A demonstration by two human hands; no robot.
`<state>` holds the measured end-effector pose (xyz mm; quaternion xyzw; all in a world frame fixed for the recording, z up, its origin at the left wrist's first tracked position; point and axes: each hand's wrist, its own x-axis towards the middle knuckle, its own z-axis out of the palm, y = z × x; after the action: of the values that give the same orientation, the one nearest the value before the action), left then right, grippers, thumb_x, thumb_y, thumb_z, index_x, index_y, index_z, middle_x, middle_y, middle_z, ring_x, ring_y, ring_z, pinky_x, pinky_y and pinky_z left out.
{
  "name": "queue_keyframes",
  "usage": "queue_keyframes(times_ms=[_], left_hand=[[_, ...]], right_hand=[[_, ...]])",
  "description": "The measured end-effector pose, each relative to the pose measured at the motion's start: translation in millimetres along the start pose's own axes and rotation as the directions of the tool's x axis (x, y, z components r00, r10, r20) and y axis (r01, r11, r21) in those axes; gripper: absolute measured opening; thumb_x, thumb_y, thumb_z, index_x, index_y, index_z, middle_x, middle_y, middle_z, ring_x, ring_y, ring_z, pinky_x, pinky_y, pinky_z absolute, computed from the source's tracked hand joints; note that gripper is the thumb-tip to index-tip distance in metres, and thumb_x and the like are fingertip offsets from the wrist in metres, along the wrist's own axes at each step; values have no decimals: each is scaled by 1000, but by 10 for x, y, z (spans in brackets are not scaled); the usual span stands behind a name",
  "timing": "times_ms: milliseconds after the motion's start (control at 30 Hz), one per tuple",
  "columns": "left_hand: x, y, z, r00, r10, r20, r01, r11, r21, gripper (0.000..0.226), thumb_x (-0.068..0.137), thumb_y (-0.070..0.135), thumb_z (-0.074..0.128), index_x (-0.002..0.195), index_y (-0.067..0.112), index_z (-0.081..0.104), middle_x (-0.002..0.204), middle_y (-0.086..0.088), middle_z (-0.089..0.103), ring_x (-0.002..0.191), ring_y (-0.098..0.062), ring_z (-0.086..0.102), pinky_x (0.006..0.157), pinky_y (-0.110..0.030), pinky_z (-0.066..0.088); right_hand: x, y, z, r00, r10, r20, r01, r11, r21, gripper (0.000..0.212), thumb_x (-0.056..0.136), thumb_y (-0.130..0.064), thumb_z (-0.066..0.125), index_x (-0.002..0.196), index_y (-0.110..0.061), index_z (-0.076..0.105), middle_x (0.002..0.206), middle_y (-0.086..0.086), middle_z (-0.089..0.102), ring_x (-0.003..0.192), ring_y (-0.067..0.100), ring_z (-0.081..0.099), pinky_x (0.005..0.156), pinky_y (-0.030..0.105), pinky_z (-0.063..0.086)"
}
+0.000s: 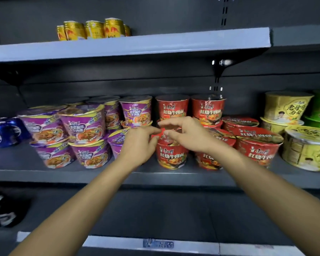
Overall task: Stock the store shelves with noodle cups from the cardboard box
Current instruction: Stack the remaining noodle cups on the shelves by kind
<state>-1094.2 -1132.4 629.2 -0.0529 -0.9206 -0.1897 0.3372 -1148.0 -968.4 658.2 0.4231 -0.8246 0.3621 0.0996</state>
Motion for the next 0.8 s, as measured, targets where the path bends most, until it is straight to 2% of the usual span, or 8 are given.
queue_keyframes(times_ms=[100, 167, 233, 333, 433, 633, 800], left_hand=[[-274, -96, -98, 1000, -10, 28, 11, 999, -34, 21, 88, 18, 62, 106, 16, 73, 105, -4, 72, 99, -24, 65, 84, -31, 47], [-462, -166, -151, 997, -54, 50, 56, 998, -33, 21, 88, 19, 62, 105, 17, 73, 103, -4, 73, 95, -23, 66, 82, -32, 48], [-643, -265, -191, 993, -93, 70, 96, 995, -34, 19, 88, 25, 63, 102, 19, 74, 98, -1, 74, 85, -20, 66, 74, -30, 46], [-905, -444, -227, 989, -116, 89, 120, 992, -41, 28, 84, 38, 59, 93, 19, 76, 89, -1, 75, 76, -20, 66, 68, -31, 47], [-1175, -616, -251, 974, -185, 134, 190, 982, -24, 24, 87, 34, 62, 90, 15, 77, 85, -4, 74, 76, -24, 66, 67, -39, 50], [-1682, -939, -187, 926, -335, 173, 324, 942, 90, 22, 88, 32, 64, 84, 13, 74, 76, -5, 71, 70, -23, 63, 61, -34, 47], [-2125, -1176, -52, 840, -469, 274, 431, 882, 190, 29, 90, 39, 59, 80, 16, 73, 59, -3, 61, 60, -22, 56, 57, -31, 43]], right_hand=[[-154, -197, 265, 999, -8, 34, 7, 999, 42, 33, 89, -14, 63, 121, -21, 64, 115, -14, 63, 103, -10, 50, 86, -1, 36], [-229, -279, 440, 998, -9, 63, 4, 996, 84, 32, 88, -13, 65, 119, -19, 66, 112, -12, 66, 102, -4, 57, 91, 9, 43], [-279, -313, 617, 994, 6, 105, -19, 993, 120, 32, 87, -13, 66, 119, -18, 66, 111, -7, 69, 102, 2, 62, 93, 21, 48], [-325, -325, 930, 983, 16, 182, -43, 989, 145, 33, 87, -17, 66, 120, -20, 65, 113, -6, 69, 104, 4, 63, 96, 31, 49], [-341, -314, 1255, 972, 20, 234, -58, 986, 159, 34, 85, -17, 68, 119, -18, 65, 112, -3, 70, 103, 8, 64, 96, 37, 50], [-394, -262, 1847, 896, 26, 444, -160, 950, 267, 33, 88, -13, 65, 120, -16, 64, 112, -3, 70, 101, 5, 65, 97, 34, 50], [-583, -197, 2343, 829, 35, 558, -227, 933, 279, 35, 85, -7, 67, 119, -14, 66, 107, -1, 72, 98, 4, 66, 95, 29, 51]])
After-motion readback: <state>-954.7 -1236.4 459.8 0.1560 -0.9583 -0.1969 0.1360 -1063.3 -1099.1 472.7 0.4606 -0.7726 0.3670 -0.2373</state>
